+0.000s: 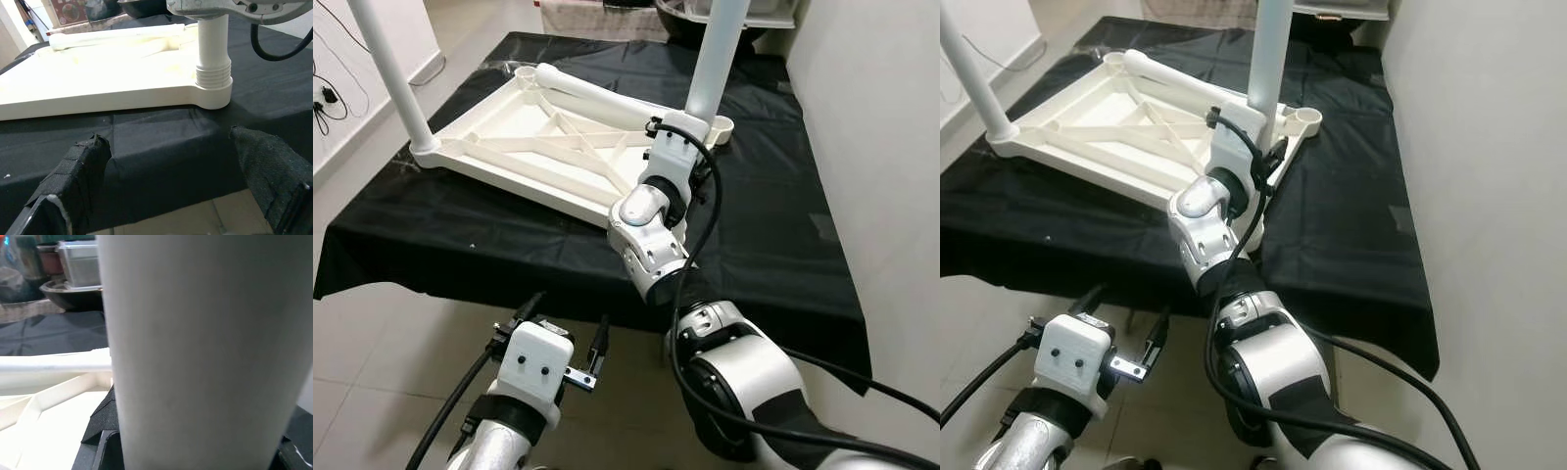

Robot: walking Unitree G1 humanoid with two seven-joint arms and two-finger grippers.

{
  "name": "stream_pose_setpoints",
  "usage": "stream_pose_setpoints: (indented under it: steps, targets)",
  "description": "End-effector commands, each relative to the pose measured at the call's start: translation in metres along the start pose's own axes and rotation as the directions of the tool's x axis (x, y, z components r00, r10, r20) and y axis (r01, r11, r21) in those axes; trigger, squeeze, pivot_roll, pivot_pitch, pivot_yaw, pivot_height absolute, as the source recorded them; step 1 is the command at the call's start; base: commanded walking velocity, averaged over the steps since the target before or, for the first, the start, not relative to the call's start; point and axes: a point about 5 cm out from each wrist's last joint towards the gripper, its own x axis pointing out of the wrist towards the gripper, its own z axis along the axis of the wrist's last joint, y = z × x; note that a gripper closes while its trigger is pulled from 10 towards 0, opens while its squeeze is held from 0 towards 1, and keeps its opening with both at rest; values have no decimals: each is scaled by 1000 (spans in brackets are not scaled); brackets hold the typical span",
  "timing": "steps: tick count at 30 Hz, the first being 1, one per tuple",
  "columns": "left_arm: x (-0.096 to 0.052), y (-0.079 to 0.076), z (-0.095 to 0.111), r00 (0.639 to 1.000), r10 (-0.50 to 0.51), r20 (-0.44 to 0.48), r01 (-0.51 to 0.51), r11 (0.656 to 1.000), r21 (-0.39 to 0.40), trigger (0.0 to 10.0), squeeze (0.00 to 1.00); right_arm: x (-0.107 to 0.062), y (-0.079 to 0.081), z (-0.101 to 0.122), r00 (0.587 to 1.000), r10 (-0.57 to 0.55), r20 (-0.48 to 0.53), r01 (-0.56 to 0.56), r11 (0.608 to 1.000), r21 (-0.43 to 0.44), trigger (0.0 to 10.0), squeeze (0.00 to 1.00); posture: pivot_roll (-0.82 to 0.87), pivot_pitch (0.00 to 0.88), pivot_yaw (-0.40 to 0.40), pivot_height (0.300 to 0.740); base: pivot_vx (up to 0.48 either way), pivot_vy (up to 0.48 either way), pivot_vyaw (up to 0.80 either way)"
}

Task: Building children table

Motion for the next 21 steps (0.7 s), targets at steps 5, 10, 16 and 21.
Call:
stream_pose_setpoints:
  steps: [5, 10, 16, 21]
  targets:
    - [1, 0, -7, 1000, -11, -18, 11, 1000, 4, 10000, 0, -33, 4, -53, 971, 8, -240, -39, 991, -127, 10000, 0, 42, 146, -52, 740, 0, 0, 0]
    - [6, 4, -11, 1000, -4, -13, 4, 1000, 16, 10000, 0, -19, 3, -37, 968, 12, -252, -13, 1000, -3, 10000, 0, 34, 130, -49, 740, 0, 0, 0]
    - [8, 6, -13, 1000, -2, -11, 2, 1000, 21, 10000, 0, -8, 0, -27, 973, -14, -232, 22, 999, 31, 10000, 0, 35, 118, -42, 740, 0, 0, 0]
    - [8, 7, -15, 1000, -3, -12, 4, 1000, 24, 10000, 0, 0, -2, -16, 980, -24, -200, 36, 998, 58, 10000, 0, 34, 112, -39, 740, 0, 0, 0]
